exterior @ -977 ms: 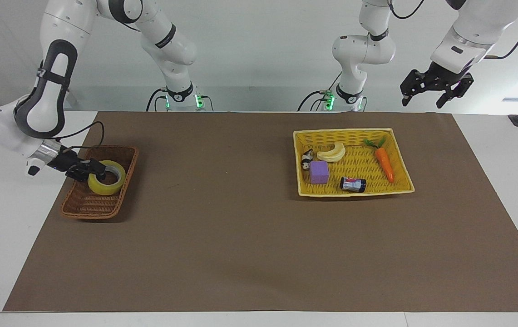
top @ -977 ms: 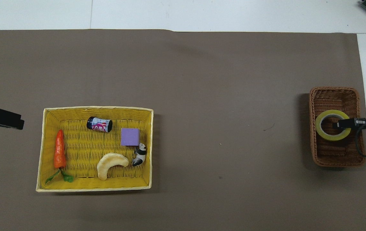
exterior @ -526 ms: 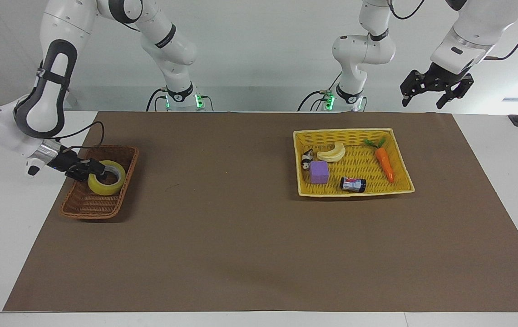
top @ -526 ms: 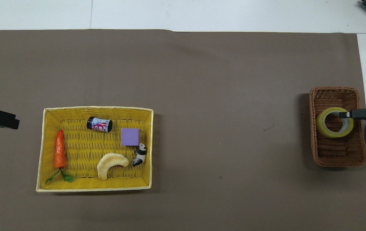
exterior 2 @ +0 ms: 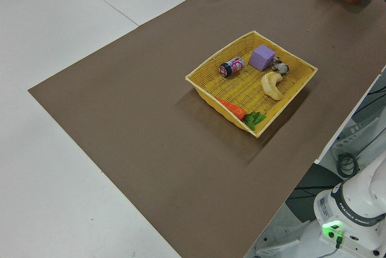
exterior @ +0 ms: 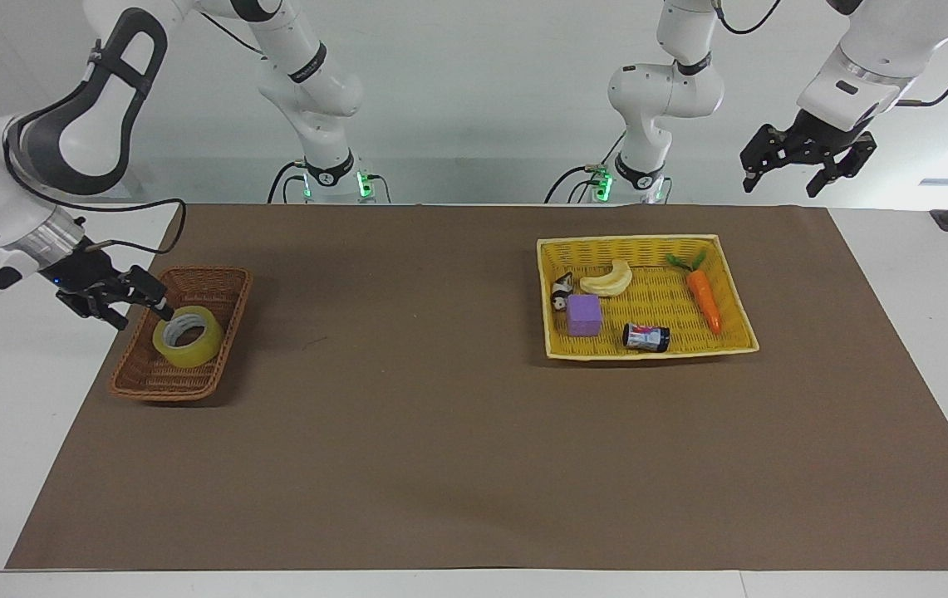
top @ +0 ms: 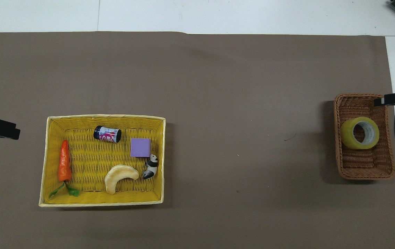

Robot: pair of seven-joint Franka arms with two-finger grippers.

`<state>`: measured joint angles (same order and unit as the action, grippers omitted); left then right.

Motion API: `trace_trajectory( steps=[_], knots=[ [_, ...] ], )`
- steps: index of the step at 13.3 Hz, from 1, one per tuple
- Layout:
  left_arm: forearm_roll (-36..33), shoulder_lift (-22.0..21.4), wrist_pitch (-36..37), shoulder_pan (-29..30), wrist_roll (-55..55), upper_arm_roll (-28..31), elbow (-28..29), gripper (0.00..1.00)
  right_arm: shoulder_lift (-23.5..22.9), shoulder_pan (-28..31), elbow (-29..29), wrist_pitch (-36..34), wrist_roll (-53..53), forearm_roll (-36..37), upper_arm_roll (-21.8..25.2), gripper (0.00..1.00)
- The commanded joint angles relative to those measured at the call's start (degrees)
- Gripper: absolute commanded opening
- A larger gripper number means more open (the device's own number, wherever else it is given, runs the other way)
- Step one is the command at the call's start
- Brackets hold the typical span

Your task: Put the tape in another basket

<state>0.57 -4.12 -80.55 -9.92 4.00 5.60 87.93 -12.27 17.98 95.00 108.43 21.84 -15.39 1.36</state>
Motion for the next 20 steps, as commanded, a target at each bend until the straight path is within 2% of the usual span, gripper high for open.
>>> trace_trajectory(
  steps=[1, 6, 10, 14, 20],
  knots=[
    [-0.66, -0.36, 1.19, -0.63, 0.75, 0.64, -0.65, 1.0, 2.67, -3.2, -0.69, -0.49, -8.53, 5.87, -0.22, 1.0],
    [-0.66, -0.27, 1.19, -0.63, 0.75, 0.64, -0.65, 1.0, 8.65, -10.59, -0.52, -6.9, -26.37, 10.98, -0.22, 1.0],
    [-0.66, -0.27, 1.19, -0.63, 0.75, 0.64, -0.57, 1.0, 13.23, -13.85, -0.95, -11.99, -33.16, 14.15, -0.31, 1.0],
    [-0.66, -0.27, 1.19, -0.63, 0.75, 0.64, -0.65, 1.0, 15.17, -13.76, -6.83, -20.07, -33.7, 16.87, -0.22, 1.0],
    [-0.66, -0.27, 1.19, -0.63, 0.75, 0.64, -0.57, 1.0, 19.12, -14.81, -1.31, -20.18, -34.05, 17.06, -1.97, 1.0]
  ],
)
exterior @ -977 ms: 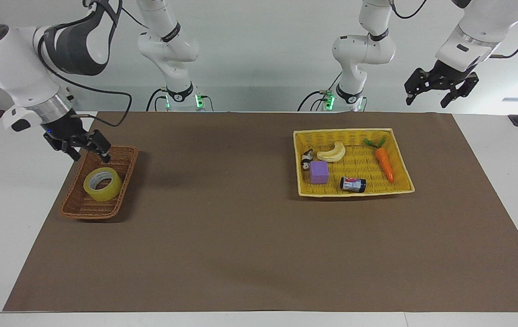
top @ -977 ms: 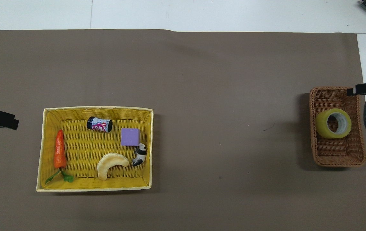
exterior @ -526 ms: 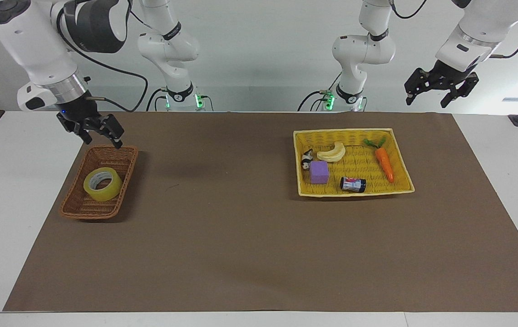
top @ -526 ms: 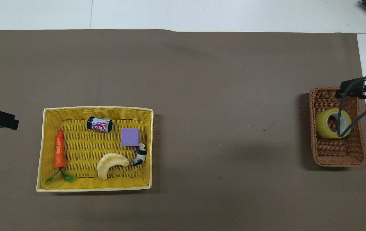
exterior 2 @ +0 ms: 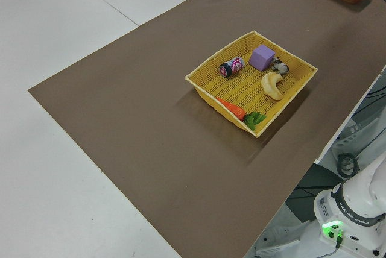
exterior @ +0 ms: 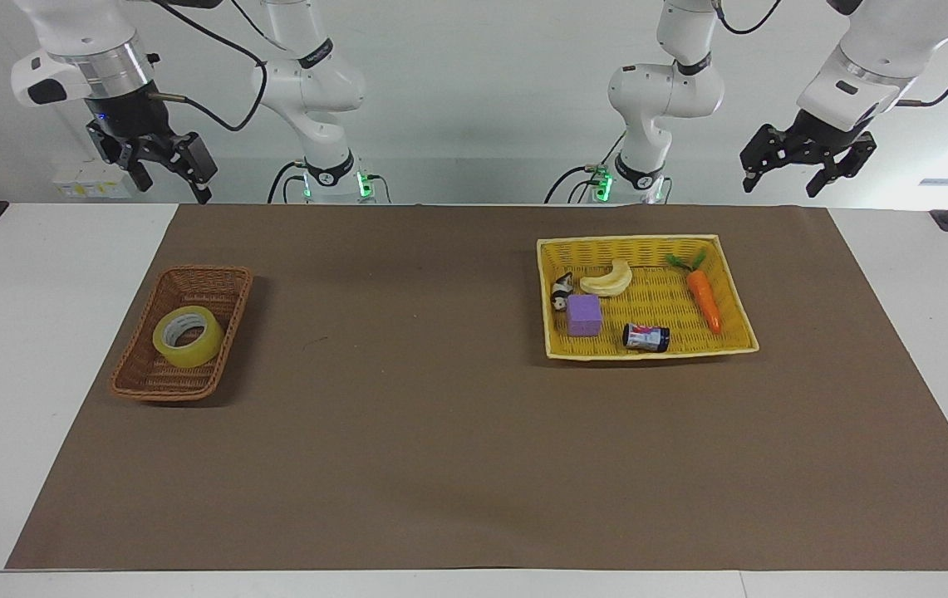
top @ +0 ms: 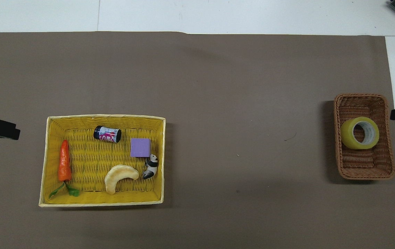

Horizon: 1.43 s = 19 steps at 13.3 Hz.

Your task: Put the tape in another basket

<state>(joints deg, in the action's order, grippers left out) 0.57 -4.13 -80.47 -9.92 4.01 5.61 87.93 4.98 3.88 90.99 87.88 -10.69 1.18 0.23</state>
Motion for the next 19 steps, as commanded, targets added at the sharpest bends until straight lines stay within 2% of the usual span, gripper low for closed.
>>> trace_trajectory(
  steps=[1, 13, 16, 19],
  knots=[
    [-0.66, -0.27, 1.11, -0.63, 0.74, 0.63, -0.57, 1.0, 1.7, -0.54, 2.61, 0.37, -1.35, 0.05, -0.76, 1.0],
    [-0.66, -0.27, 1.11, -0.63, 0.74, 0.63, -0.57, 1.0, 2.23, -0.53, 2.96, -0.95, 0.49, -1.97, -0.32, 1.0],
    [-0.66, -0.27, 1.11, -0.63, 0.74, 0.63, -0.57, 1.0, 4.33, -0.71, 6.03, -0.52, 3.91, -1.97, -0.4, 1.0],
    [-0.66, -0.27, 1.11, -0.63, 0.74, 0.63, -0.57, 1.0, 4.34, -0.62, 6.13, -0.07, 5.07, -1.97, -0.32, 1.0]
  ],
)
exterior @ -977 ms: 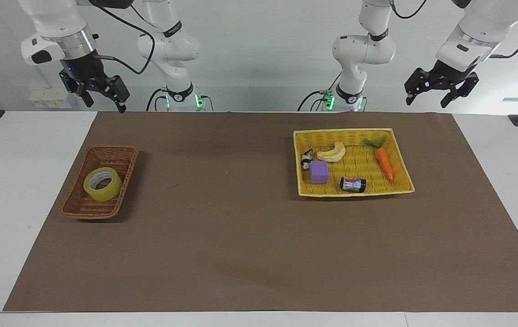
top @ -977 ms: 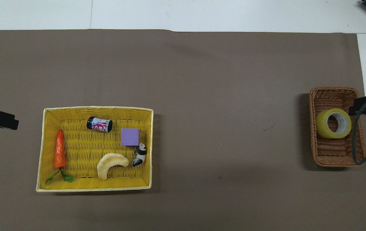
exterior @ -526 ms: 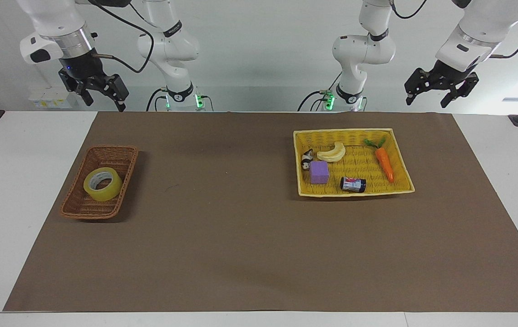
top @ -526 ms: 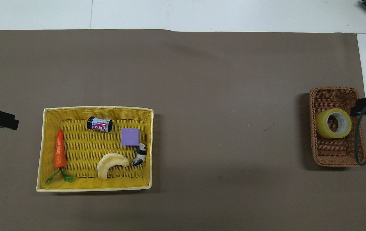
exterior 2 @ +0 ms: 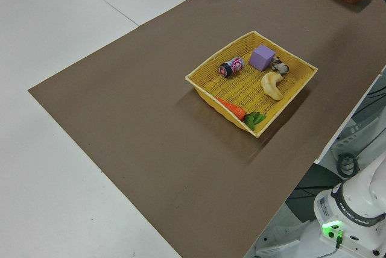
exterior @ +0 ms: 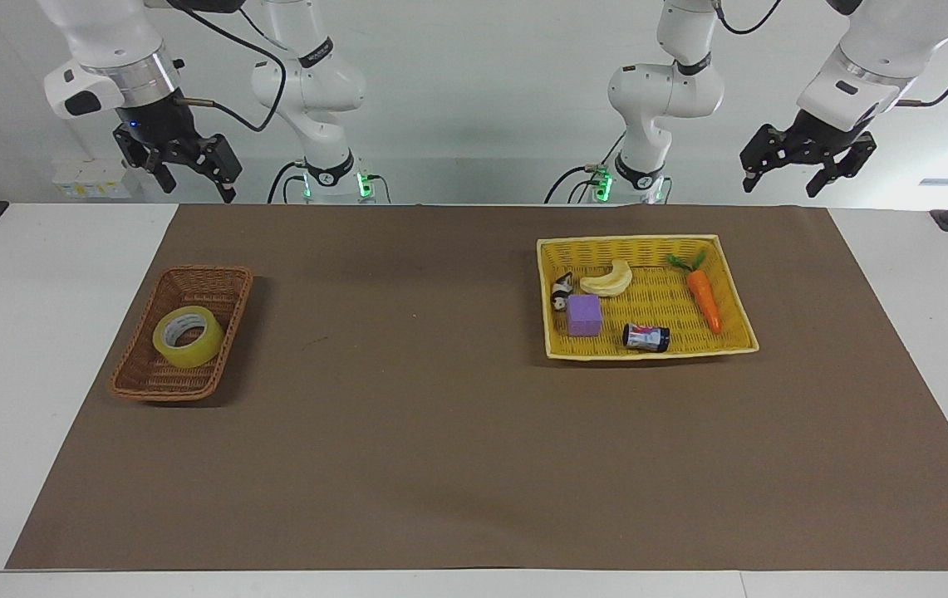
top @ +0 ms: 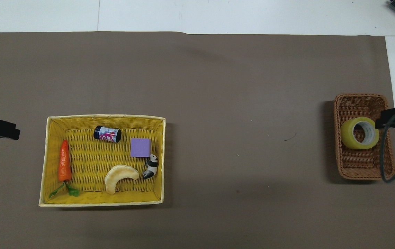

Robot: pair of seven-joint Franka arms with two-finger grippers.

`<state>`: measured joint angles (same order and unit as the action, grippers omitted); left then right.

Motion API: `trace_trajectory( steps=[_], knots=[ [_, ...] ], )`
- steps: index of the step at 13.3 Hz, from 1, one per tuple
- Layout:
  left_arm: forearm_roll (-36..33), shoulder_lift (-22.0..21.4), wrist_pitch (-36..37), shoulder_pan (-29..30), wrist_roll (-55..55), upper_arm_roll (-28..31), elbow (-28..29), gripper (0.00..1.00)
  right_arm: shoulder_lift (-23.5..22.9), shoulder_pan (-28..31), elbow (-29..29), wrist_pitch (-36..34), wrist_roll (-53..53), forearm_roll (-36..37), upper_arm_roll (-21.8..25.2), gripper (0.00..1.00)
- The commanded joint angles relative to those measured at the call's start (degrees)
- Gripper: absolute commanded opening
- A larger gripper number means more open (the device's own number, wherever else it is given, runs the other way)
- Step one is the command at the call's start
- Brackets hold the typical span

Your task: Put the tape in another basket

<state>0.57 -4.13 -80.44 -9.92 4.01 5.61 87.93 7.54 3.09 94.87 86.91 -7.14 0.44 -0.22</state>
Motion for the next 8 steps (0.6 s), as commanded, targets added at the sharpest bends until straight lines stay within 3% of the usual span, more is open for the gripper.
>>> trace_trajectory(
  steps=[1, 8],
  knots=[
    [-0.66, -0.36, 1.08, -0.63, 0.74, 0.63, -0.57, 1.0, 1.6, 0.17, 1.99, 0.89, 1.08, -1.24, 0.13, 1.0],
    [-0.66, -0.27, 1.08, -0.63, 0.74, 0.63, -0.57, 1.0, 1.16, 0.52, 1.37, 0.98, 0.55, -0.53, 0.13, 1.0]
  ],
)
